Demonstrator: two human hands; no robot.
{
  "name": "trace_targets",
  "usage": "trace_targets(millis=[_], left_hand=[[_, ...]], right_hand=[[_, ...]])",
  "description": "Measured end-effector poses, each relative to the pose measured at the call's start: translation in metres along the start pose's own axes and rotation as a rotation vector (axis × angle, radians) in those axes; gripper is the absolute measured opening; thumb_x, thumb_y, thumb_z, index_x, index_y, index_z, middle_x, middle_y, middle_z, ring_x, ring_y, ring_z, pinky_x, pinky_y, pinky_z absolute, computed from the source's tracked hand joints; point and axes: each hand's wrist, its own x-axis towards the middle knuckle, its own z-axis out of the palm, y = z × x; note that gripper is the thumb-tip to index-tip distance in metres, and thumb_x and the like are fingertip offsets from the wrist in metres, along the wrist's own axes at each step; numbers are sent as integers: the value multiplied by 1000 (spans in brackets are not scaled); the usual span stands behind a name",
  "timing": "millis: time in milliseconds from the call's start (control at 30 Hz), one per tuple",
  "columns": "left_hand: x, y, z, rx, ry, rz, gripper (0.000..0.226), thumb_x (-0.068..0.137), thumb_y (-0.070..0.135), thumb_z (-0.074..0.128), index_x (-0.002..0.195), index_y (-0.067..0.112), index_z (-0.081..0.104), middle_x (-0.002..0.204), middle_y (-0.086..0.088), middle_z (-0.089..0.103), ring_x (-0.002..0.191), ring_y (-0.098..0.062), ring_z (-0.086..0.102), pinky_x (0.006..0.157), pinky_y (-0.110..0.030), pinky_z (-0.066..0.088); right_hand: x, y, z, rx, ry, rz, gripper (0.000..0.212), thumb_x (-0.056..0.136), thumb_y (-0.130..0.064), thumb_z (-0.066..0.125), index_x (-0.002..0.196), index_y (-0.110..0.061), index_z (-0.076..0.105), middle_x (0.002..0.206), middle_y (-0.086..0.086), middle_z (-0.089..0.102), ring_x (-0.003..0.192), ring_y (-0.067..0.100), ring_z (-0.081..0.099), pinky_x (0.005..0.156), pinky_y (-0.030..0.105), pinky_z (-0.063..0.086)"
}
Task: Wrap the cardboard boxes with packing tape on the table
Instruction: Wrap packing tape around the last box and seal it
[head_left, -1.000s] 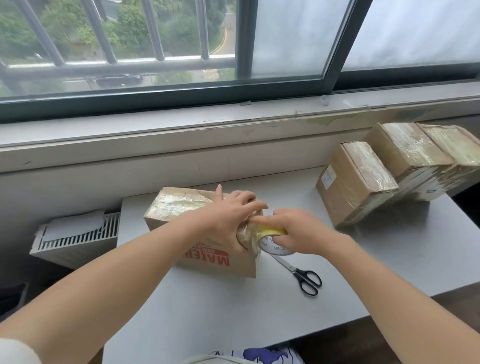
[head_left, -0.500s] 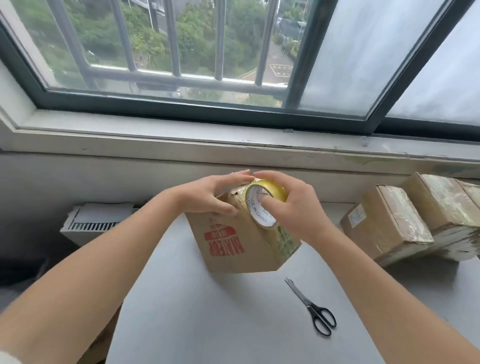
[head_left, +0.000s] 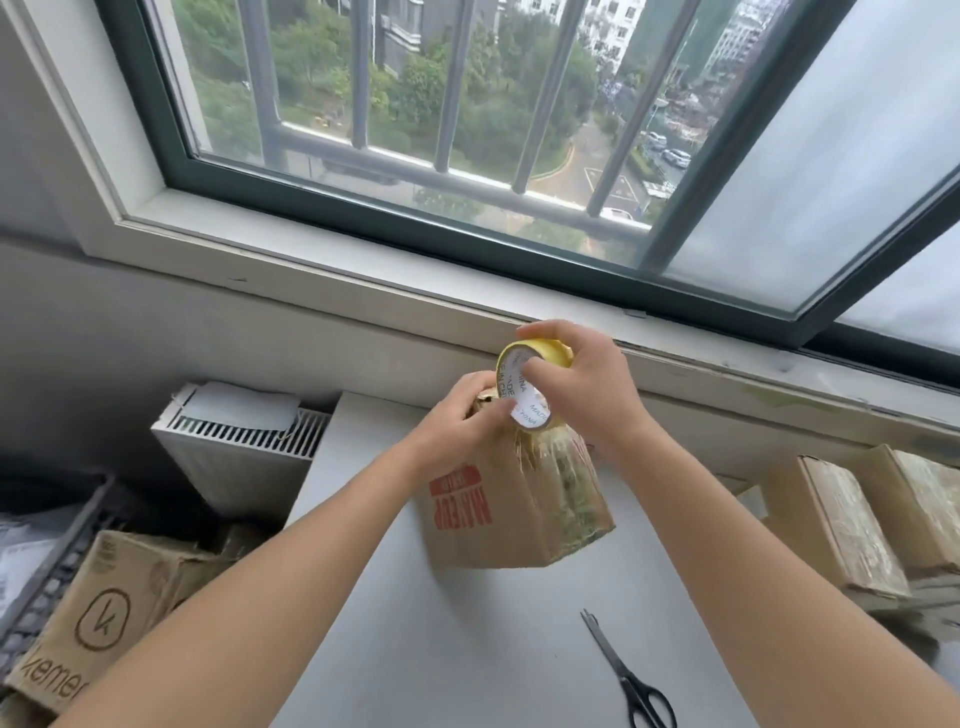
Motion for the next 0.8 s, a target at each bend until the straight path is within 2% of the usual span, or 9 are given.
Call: trace_targets(millis=[67, 100, 167, 233, 400, 467, 533, 667, 800], left_hand=[[-1, -1, -2, -27, -35, -9, 49, 83, 71, 59, 128, 55, 50, 121, 18, 61, 108, 1, 61, 96, -32, 49], [-1, -4, -2, -19, -39, -10, 53, 79, 72, 63, 128, 58, 47, 124, 16, 61, 110, 1, 61, 95, -31, 49], [4, -13, 2, -5, -7, -11, 56, 73, 69, 71, 122, 68, 43, 135, 11, 58, 123, -7, 58, 103, -37, 49], [11, -17, 6, -5, 63, -22, 50, 72, 63, 72, 112, 71, 44, 134, 9, 59, 126, -13, 57, 108, -45, 48], [31, -10, 18, 32, 263, -85, 29, 73, 58, 58, 100, 51, 48, 116, 12, 58, 119, -21, 53, 110, -58, 39], [40, -9, 19, 48, 295, -93, 27, 74, 59, 54, 97, 47, 48, 111, 13, 57, 118, -24, 53, 113, -65, 31], [45, -10, 20, 79, 319, -106, 20, 85, 52, 56, 102, 44, 50, 114, 11, 58, 121, -23, 51, 117, -68, 18], [46, -13, 20, -26, 301, -73, 21, 81, 54, 50, 101, 57, 48, 108, 13, 57, 117, -27, 55, 114, -70, 27], [48, -17, 18, -49, 312, -82, 36, 79, 57, 49, 115, 49, 49, 121, 12, 60, 123, -21, 53, 115, -65, 29]], right_hand=[[16, -5, -1, 6, -13, 36, 28, 84, -17, 68, 106, -33, 75, 103, -13, 72, 82, 6, 66, 65, 21, 52], [23, -7, -1, 8, -28, 66, 25, 85, -19, 70, 106, -31, 75, 100, -10, 73, 78, 7, 67, 63, 22, 50], [35, -10, -2, 17, -49, 127, 20, 87, -21, 72, 106, -26, 76, 94, -6, 74, 70, 5, 68, 57, 20, 48], [45, -14, -1, 37, -68, 166, 17, 87, -23, 75, 104, -22, 76, 86, -3, 73, 61, 3, 65, 50, 18, 46], [76, -26, 11, -118, -105, 148, 12, 84, -23, 74, 95, -24, 79, 78, -4, 70, 68, 12, 61, 60, 25, 46], [87, -30, 15, -201, -124, 149, 12, 84, -20, 71, 92, -24, 78, 77, -4, 69, 71, 13, 61, 63, 26, 46], [98, -34, 17, -244, -147, 157, 9, 84, -19, 70, 86, -25, 77, 77, -2, 69, 74, 16, 62, 64, 26, 47], [117, -38, 26, -325, -181, 154, 11, 84, -20, 70, 90, -21, 79, 78, 0, 68, 74, 17, 60, 64, 27, 48], [135, -39, 38, -354, -195, 174, 8, 83, -17, 72, 86, -18, 79, 68, -1, 62, 67, 17, 56, 59, 26, 44]])
